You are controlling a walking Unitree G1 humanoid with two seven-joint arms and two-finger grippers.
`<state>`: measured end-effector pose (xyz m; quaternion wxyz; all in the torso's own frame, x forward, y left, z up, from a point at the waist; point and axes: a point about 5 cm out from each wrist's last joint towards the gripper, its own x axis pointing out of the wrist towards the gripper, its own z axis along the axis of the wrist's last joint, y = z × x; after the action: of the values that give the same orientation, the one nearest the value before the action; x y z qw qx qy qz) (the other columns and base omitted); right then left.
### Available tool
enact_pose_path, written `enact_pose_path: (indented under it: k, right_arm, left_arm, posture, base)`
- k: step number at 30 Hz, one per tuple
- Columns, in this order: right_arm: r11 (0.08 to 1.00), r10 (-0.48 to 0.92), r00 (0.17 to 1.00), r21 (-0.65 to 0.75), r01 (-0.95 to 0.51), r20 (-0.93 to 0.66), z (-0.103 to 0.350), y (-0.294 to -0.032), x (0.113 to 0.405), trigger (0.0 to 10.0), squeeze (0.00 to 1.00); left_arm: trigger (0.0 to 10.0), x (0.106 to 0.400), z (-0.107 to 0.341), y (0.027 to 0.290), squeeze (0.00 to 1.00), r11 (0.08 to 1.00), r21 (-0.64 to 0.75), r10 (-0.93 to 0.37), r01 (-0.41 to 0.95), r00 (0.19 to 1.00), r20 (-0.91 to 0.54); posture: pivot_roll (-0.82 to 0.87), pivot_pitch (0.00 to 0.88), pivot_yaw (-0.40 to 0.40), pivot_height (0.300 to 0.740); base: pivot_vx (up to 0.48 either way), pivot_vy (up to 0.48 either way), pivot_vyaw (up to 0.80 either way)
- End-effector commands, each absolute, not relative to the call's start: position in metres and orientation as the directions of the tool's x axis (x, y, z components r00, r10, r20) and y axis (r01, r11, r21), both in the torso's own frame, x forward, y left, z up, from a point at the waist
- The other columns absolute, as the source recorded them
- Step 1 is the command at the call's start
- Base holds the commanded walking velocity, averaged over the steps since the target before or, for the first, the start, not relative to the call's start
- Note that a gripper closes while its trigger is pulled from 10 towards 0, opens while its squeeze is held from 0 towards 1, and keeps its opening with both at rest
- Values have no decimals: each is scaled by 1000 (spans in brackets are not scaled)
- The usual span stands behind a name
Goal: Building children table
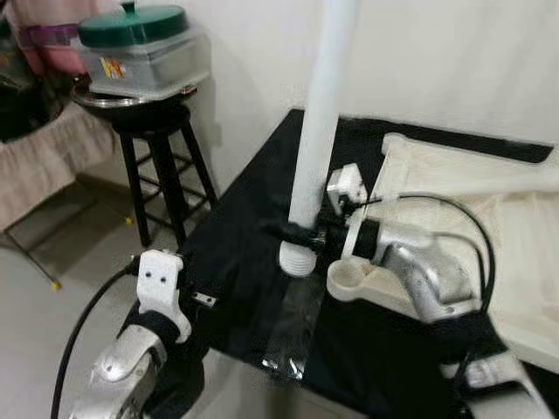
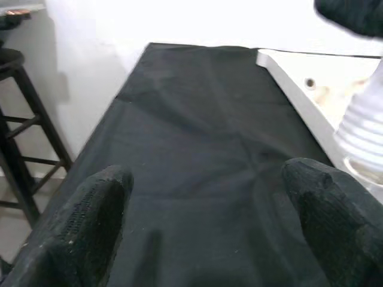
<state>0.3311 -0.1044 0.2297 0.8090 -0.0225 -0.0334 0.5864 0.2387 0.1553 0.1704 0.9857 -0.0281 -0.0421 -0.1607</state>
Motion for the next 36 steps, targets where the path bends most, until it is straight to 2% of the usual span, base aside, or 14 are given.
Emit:
enact_pose_path:
  k: [1, 4, 10, 20, 28, 36]
  right_arm:
    - [261, 965, 260, -96, -960, 26, 235, -100, 330, 10000, 0]
    - [243, 970, 243, -100, -965, 19, 236, -99, 330, 10000, 0]
    - [222, 975, 224, -103, -970, -4, 232, -99, 331, 10000, 0]
    - [192, 981, 193, -68, -979, -18, 225, -106, 334, 10000, 0]
    - [169, 983, 173, -58, -984, -63, 210, -98, 341, 10000, 0]
    - [133, 989, 138, -86, -987, -51, 219, -88, 353, 10000, 0]
  left_arm:
    - [10000, 235, 168, 156, 0, 947, -52, -313, 317, 947, 65]
    - [10000, 234, 168, 156, 0, 953, -50, -297, 300, 953, 64]
    - [10000, 235, 168, 158, 0, 962, -60, -263, 266, 963, 55]
    - [10000, 232, 169, 155, 0, 958, -67, -279, 280, 960, 33]
    - [10000, 225, 171, 155, 0, 957, -49, -286, 287, 958, 24]
    - [10000, 209, 175, 156, 0, 958, -47, -282, 283, 959, 13]
  posture:
    - [61, 188, -31, 740]
    - [63, 192, -32, 740]
    - [61, 199, -28, 740]
    - [55, 203, -27, 740]
    - [73, 228, -26, 740]
    - [101, 275, -39, 740]
  base:
    - [0, -454, 0]
    - [0, -461, 0]
    - [0, 0, 0]
    - [0, 0, 0]
    - [0, 0, 0]
    - [0, 0, 0]
